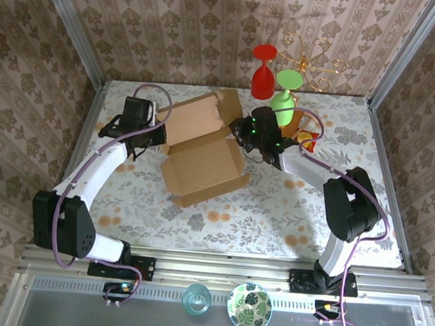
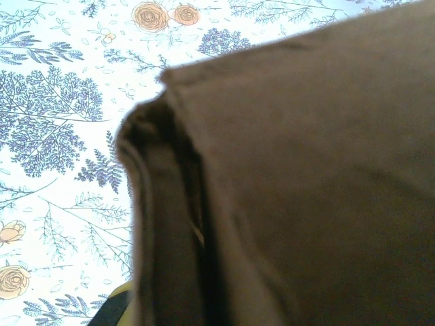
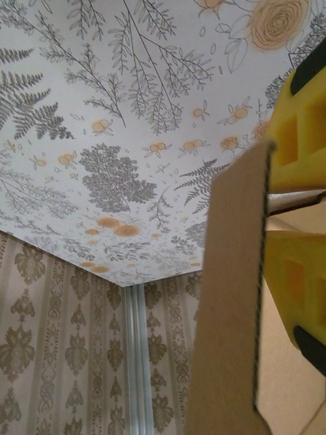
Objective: Fold the paper box
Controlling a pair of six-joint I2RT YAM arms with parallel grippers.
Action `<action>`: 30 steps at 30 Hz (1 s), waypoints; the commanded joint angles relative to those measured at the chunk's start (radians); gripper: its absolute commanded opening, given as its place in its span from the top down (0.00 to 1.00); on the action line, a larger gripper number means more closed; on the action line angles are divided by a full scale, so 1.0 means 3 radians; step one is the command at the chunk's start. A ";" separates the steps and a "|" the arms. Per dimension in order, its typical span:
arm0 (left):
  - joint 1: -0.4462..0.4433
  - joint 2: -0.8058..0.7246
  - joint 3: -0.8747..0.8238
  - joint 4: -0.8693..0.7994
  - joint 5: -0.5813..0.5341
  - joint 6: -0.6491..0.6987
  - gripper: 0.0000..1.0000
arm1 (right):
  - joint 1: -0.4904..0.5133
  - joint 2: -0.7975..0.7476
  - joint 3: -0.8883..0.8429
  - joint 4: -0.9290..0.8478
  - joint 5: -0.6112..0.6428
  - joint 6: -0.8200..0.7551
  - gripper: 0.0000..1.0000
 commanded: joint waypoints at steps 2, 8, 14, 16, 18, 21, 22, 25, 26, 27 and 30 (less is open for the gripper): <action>-0.0054 0.0039 0.0145 -0.0034 -0.0041 0.0038 1.00 | 0.0047 -0.0220 0.0139 -0.0161 0.0062 -0.0150 0.75; -0.0093 0.0069 0.0196 -0.0039 -0.0058 0.0040 1.00 | 0.0071 -0.0211 0.0209 -0.0302 0.0013 -0.0192 0.72; -0.0130 0.0080 0.0233 -0.0009 -0.0061 0.0018 1.00 | 0.0081 -0.0120 0.0350 -0.0547 -0.0030 -0.0326 0.73; -0.0134 0.0085 0.0256 -0.0014 -0.0047 0.0007 1.00 | 0.0097 -0.0082 0.0402 -0.0624 -0.0045 -0.0386 0.73; -0.0144 0.0090 0.0282 -0.0028 -0.0035 0.0014 1.00 | 0.0123 -0.0044 0.0494 -0.0767 -0.0051 -0.0498 0.73; -0.0152 0.0090 0.0304 -0.0041 -0.0028 0.0017 1.00 | 0.0158 0.0041 0.0670 -0.1048 -0.0048 -0.0704 0.74; -0.0152 0.0090 0.0310 -0.0044 -0.0036 0.0019 1.00 | 0.0167 0.0078 0.0741 -0.1168 -0.0048 -0.0767 0.75; -0.0152 0.0080 0.0324 -0.0062 -0.0032 0.0026 1.00 | 0.0188 0.0163 0.0886 -0.1448 -0.0023 -0.0933 0.76; -0.0152 0.0073 0.0330 -0.0068 -0.0027 0.0034 1.00 | 0.0198 0.0182 0.0913 -0.1507 -0.0002 -0.0982 0.76; -0.0155 0.0073 0.0334 -0.0077 -0.0028 0.0035 1.00 | 0.0209 0.0186 0.0939 -0.1552 0.0025 -0.1045 0.76; -0.0153 0.0064 0.0335 -0.0092 -0.0028 0.0043 1.00 | 0.0240 0.0242 0.1044 -0.1700 0.0073 -0.1184 0.76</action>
